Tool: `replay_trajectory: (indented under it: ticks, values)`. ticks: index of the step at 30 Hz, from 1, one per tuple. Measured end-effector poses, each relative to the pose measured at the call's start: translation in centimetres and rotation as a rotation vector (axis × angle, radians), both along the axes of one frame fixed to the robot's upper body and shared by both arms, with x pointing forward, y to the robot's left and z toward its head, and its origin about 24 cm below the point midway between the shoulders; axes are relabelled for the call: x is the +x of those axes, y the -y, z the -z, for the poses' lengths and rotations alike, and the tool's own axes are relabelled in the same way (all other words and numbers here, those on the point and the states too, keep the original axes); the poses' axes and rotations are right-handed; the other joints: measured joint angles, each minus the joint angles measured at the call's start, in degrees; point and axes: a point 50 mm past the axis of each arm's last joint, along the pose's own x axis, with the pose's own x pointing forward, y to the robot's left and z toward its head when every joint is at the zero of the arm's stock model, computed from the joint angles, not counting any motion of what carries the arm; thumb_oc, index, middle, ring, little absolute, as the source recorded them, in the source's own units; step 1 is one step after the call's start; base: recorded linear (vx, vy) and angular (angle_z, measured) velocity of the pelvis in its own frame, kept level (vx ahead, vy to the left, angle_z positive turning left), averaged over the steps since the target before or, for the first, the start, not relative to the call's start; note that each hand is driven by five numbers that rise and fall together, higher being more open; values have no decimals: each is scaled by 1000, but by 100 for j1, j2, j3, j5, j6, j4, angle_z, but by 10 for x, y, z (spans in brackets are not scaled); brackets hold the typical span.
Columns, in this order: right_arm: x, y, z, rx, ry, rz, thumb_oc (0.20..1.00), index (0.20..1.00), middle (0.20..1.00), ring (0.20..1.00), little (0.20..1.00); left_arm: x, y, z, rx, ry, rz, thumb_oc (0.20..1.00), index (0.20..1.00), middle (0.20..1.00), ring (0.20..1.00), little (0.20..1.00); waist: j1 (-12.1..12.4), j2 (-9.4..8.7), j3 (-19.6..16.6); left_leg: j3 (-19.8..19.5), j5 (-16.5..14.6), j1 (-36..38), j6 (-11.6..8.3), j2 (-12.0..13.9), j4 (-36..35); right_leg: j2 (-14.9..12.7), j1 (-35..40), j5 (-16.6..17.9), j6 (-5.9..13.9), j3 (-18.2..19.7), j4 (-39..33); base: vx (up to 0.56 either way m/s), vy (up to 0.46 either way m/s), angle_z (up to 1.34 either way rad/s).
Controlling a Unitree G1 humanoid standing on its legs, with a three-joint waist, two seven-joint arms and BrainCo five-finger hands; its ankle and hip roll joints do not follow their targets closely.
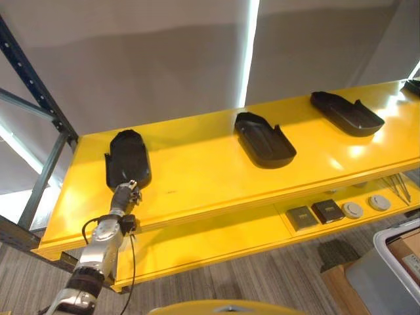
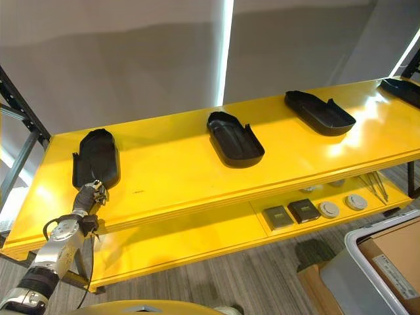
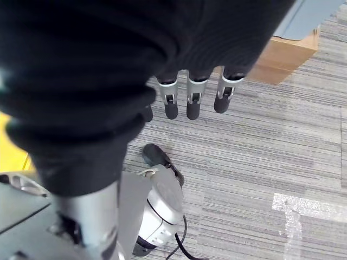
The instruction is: Move parts from the plastic box to the shelf.
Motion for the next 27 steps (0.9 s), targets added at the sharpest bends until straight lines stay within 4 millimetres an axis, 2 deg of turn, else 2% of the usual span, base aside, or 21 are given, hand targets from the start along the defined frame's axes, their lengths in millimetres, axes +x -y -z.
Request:
replay_trajectory:
  ticks: [8, 11, 14, 16, 17, 20, 21, 22, 27]
  values:
    - [1, -2, 0, 6, -1, -19, 1000, 1000, 1000, 1000, 1000, 1, 0, -1, 17, 16, 11, 200, 200, 200, 200, 200, 29, -89, -39, 23, -7, 11, -8, 16, -1, -7, -38, -4, -8, 53, 49, -6, 1, -2]
    - [2, -2, 0, 7, 2, -20, 1000, 1000, 1000, 1000, 1000, -1, 6, -7, -6, 50, 79, 200, 200, 200, 200, 200, 84, -123, -19, 13, 2, -11, 4, 16, -1, -8, -65, -3, -10, 54, 54, -12, 2, 0]
    - [2, -3, 1, 9, 6, -18, 1000, 1000, 1000, 1000, 1000, -7, 21, -26, -51, 116, 221, 200, 200, 200, 200, 200, 130, -148, 14, -64, 28, -85, 28, 6, -1, -14, -89, 4, -15, -12, 41, -46, 17, 10]
    - [4, -3, 0, 9, 11, -20, 1000, 1000, 1000, 1000, 1000, -12, 32, -47, -88, 189, 355, 200, 200, 200, 200, 200, 226, -174, 38, -112, 36, -96, 35, -10, 1, -17, -53, 6, -16, -65, 22, -49, 22, 11]
    - [-2, -2, 1, 7, -4, -15, 1000, 1000, 1000, 1000, 1000, -14, 35, -53, -108, 210, 394, 200, 200, 200, 200, 200, 229, -184, 44, -112, 34, -91, 38, -16, 1, -18, -44, 6, -13, -68, 17, -39, 17, 9]
    - [2, -2, 1, 8, 7, -17, 1000, 1000, 1000, 1000, 1000, -16, 47, -74, -195, 285, 520, 200, 200, 200, 200, 200, 342, -112, 75, -127, 21, -81, 54, -63, 0, -50, 5, 3, 2, -96, -19, -44, 12, 5]
    - [1, -2, 1, 8, 7, -16, 1000, 1000, 1000, 1000, 1000, -16, 49, -79, -205, 303, 543, 382, 382, 382, 382, 382, 342, -95, 83, -129, 19, -83, 56, -68, 0, -54, 6, 8, -3, -94, -37, -45, 3, 0]
    - [7, -1, 0, 9, 27, -20, 1000, 1000, 1000, 1000, 1000, -18, 52, -91, -254, 353, 592, 1000, 1000, 1000, 1000, 1000, 382, -17, 107, -141, 18, -74, 57, -77, 0, -63, 43, 16, -6, -105, -67, -66, 2, 3]
    - [-1, 4, 1, -18, -2, -20, 1000, 1000, 1000, 1000, 1000, -22, 61, -110, -417, 435, 660, 1000, 1000, 1000, 1000, 1000, 419, 58, 61, -256, 16, -93, 53, -73, 0, -42, 126, 20, 11, -224, -124, -45, -7, 10]
